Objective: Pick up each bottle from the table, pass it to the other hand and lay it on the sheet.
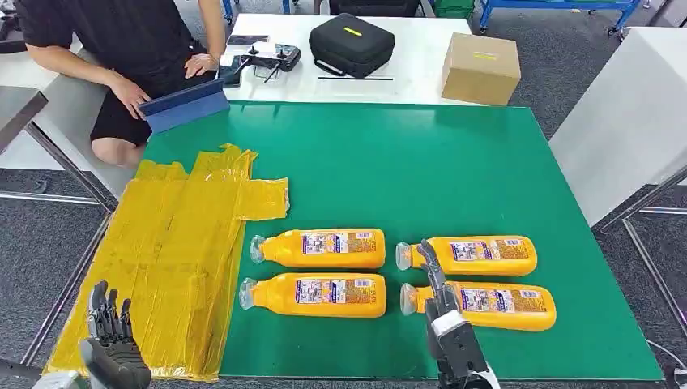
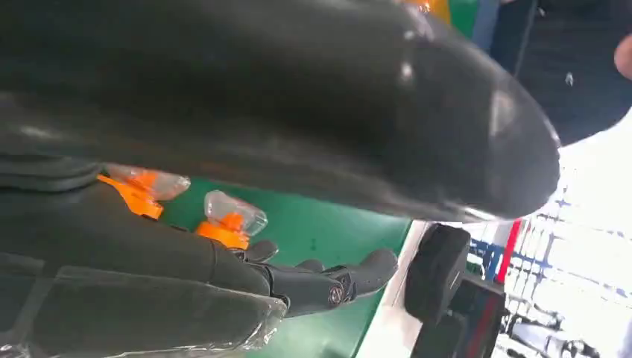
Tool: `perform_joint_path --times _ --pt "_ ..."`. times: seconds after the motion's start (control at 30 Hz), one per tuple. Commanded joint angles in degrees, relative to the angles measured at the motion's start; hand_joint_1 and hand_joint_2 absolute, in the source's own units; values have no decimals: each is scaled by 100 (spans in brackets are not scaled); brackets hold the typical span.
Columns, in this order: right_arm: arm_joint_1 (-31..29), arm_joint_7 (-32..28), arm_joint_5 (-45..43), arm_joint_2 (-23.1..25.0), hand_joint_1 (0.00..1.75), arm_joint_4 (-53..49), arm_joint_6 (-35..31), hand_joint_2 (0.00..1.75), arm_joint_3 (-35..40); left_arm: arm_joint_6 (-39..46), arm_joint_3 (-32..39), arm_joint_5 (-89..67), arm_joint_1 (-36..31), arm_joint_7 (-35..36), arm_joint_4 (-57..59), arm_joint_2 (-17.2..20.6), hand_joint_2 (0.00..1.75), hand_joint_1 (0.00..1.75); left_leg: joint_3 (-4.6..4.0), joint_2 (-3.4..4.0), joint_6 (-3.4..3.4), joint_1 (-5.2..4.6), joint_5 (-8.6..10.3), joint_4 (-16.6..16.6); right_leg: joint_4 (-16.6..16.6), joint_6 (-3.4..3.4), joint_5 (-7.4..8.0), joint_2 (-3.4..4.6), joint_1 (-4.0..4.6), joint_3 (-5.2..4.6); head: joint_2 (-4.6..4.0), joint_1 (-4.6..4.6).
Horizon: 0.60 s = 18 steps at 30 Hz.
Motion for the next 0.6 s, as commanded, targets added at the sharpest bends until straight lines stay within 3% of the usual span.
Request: perform_joint_path --times 0.03,0.27,0.6 --pt "-13 187 510 -231 0 -586 359 175 -465 -460 271 -459 56 -45 239 -37 0 0 9 -1 -21 3 -4 -2 -3 -12 -5 -4 2 10 0 0" --pt "280 213 1179 -524 0 -927 435 175 -617 -739 456 -543 134 -20 25 -29 0 0 8 -6 -15 2 -3 -2 -5 -9 -4 -8 2 2 0 2" --pt "674 848 3303 -729 0 -1726 21 175 -1195 -1001 694 -476 326 37 -150 -44 0 0 4 -6 -14 0 -4 -1 -3 -8 -4 -7 0 -1 0 0"
